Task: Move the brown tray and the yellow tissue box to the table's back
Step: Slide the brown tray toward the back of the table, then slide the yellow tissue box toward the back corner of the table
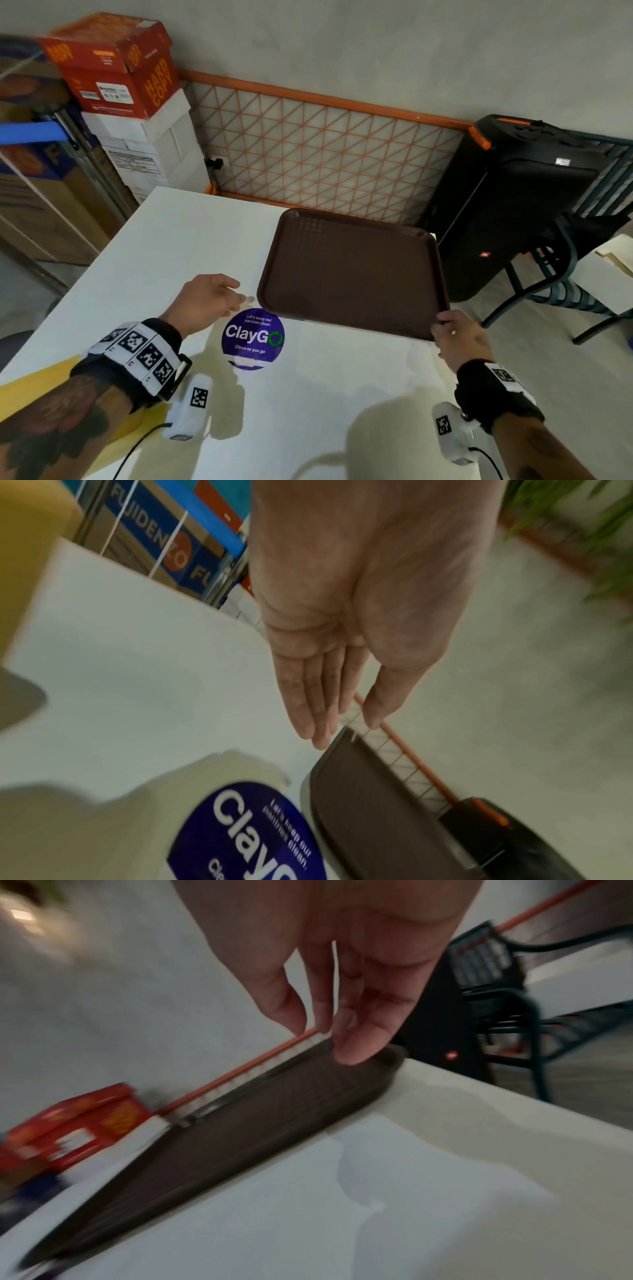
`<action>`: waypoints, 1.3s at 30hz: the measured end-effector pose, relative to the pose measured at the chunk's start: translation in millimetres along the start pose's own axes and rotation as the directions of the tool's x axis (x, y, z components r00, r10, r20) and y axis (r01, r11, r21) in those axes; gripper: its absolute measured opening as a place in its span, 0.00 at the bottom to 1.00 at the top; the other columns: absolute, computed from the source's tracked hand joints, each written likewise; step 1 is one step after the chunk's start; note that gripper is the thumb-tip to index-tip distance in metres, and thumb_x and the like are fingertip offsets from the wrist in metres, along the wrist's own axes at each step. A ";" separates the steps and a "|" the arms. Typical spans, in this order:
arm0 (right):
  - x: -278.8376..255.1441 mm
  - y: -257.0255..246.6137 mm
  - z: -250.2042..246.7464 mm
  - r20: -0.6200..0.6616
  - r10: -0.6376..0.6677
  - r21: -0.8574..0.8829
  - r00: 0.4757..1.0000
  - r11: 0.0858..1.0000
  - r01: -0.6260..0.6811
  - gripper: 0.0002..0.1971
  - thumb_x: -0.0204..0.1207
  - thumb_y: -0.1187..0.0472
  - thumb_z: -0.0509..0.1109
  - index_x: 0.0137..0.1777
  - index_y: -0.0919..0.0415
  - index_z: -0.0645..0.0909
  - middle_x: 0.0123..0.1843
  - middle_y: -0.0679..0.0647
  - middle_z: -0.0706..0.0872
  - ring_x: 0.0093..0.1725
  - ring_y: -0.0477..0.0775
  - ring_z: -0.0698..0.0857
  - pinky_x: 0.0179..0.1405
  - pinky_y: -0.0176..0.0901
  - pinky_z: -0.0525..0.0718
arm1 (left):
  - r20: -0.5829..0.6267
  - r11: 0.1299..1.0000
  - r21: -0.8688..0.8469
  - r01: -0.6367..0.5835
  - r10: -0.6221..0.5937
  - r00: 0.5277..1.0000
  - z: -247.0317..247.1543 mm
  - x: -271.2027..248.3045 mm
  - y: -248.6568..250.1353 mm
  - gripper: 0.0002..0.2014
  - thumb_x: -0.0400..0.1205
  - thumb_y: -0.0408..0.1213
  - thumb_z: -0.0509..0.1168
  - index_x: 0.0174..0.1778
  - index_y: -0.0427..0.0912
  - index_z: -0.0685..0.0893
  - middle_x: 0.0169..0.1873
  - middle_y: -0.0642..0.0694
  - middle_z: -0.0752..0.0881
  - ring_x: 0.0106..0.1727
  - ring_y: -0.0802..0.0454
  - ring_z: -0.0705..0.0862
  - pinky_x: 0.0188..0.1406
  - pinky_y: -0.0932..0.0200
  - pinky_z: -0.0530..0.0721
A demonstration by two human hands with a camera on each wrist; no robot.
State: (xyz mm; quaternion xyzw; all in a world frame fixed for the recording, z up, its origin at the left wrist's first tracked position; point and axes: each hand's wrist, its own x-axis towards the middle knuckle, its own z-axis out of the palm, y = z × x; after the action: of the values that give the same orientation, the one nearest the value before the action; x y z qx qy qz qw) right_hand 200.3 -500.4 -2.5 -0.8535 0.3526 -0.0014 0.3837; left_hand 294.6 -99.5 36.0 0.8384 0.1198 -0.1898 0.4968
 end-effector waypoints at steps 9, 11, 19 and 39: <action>-118.3 -86.9 64.8 0.513 -0.318 0.046 0.797 0.938 0.345 0.04 0.75 0.62 0.69 0.48 0.56 0.84 0.44 0.55 0.87 0.35 0.53 0.89 0.42 0.52 0.89 | -0.299 0.989 0.127 -0.081 0.116 0.947 -94.5 -137.4 -62.9 0.08 0.77 0.41 0.73 0.51 0.48 0.90 0.41 0.50 0.93 0.44 0.53 0.91 0.49 0.51 0.90; -141.2 -99.6 89.1 0.577 -0.336 0.074 0.744 0.929 0.362 0.04 0.76 0.62 0.69 0.48 0.57 0.84 0.43 0.56 0.86 0.33 0.52 0.89 0.42 0.52 0.88 | -0.387 0.992 0.125 -0.025 0.072 0.919 -113.8 -162.5 -90.1 0.06 0.77 0.40 0.73 0.49 0.47 0.91 0.39 0.51 0.93 0.44 0.54 0.91 0.51 0.51 0.89; -229.3 -141.7 171.2 0.679 -0.395 0.166 0.618 0.904 0.395 0.06 0.75 0.63 0.68 0.49 0.57 0.84 0.47 0.63 0.88 0.35 0.54 0.90 0.36 0.49 0.90 | -0.572 0.979 0.071 0.193 -0.118 0.812 -164.0 -224.1 -181.2 0.04 0.76 0.44 0.72 0.43 0.50 0.90 0.36 0.50 0.93 0.43 0.47 0.91 0.49 0.47 0.89; -219.9 -210.9 241.4 0.454 -0.168 0.138 0.875 0.984 0.117 0.16 0.68 0.55 0.69 0.56 0.47 0.83 0.55 0.51 0.86 0.53 0.59 0.86 0.55 0.61 0.88 | -0.313 0.982 -0.178 -0.057 -0.002 0.950 -193.2 -89.2 -156.8 0.09 0.78 0.38 0.71 0.46 0.61 0.91 0.45 0.57 0.94 0.50 0.55 0.91 0.60 0.45 0.87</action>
State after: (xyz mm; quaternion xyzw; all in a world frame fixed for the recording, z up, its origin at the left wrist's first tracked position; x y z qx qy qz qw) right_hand 227.7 -113.5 24.6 -0.8312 0.1864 0.1553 0.5002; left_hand 191.8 144.0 35.4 0.8095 0.2020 -0.0359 0.5501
